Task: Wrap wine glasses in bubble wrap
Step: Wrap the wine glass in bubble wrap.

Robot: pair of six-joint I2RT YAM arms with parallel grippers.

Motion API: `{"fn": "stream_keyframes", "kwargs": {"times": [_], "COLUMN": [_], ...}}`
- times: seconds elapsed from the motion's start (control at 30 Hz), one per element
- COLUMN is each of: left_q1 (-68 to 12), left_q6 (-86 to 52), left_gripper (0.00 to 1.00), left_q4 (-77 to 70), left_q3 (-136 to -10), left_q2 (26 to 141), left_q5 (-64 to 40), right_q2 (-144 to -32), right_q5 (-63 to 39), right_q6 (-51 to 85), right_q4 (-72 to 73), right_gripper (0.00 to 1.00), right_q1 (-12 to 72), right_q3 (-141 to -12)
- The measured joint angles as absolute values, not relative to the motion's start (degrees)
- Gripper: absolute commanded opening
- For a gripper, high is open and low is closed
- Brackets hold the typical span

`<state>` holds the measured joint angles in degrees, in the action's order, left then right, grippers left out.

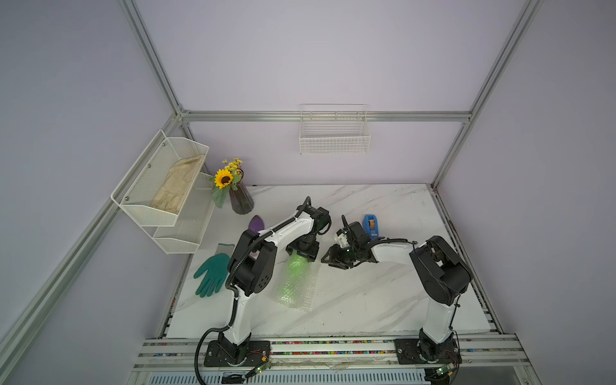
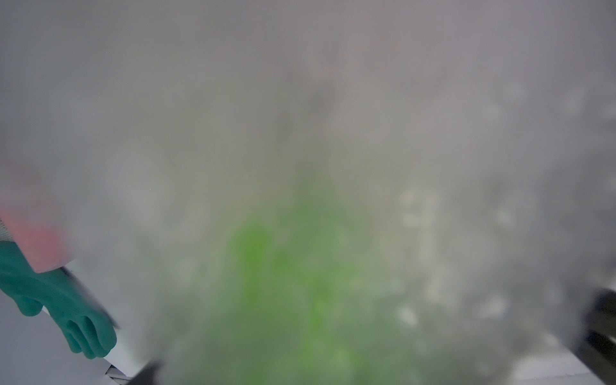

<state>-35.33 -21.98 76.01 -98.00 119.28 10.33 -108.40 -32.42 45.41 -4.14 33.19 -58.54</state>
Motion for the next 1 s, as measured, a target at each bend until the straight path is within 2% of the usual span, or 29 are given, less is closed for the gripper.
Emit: {"fn": "stream_keyframes", "kwargs": {"times": [0.5,0.63,0.8,1.0], "left_q1": [-34.6,-33.9,-33.1,-31.0], "left_q6": [-21.9,-21.8,-21.6,-22.0], "left_gripper": [0.72,0.72,0.70,0.67], "left_q4": [75.4,75.2,74.9,71.1], "left_q3": [-97.9,-97.9,-97.6,-93.6], "left_q2": [119.3,119.3,119.1,116.0], "left_q5": [9.6,8.7,7.3,2.5], "right_q2": [-111.3,-111.2,-110.4,-107.3], "right_q5": [-31.8,-31.4,-29.7,-26.7], "right_q6": [60.4,63.4,65.8,63.6], "right_q4": [13.8,17.6,19.2,11.9], "right_gripper": [0.39,0.31,0.09,0.00], "right_q1": [39.6,40.4,41.5,41.5], "right_q3": [-54.4,-52.2,-49.6,-51.7]}}
